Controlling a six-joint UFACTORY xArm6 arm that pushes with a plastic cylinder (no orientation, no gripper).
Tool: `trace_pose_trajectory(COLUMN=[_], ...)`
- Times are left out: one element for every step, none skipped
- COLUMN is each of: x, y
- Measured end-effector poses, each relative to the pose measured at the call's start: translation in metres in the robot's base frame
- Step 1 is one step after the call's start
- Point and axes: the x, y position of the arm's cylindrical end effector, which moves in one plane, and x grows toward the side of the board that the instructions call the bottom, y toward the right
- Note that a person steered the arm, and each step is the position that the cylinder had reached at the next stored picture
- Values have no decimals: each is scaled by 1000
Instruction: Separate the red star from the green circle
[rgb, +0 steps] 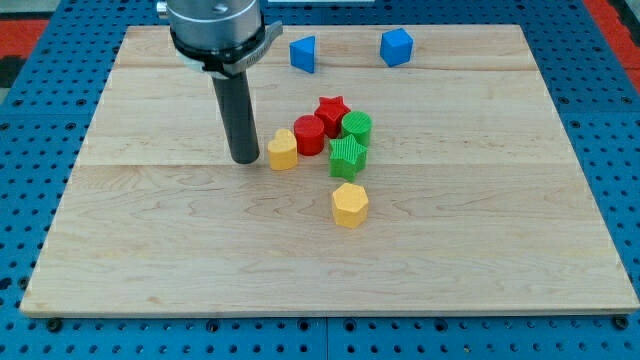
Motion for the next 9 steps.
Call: trace_pose_trajectory(x=[-2, -2, -2, 6, -24, -100, -156, -105, -67], y=[53, 59, 59, 60, -6, 53, 117, 132, 104])
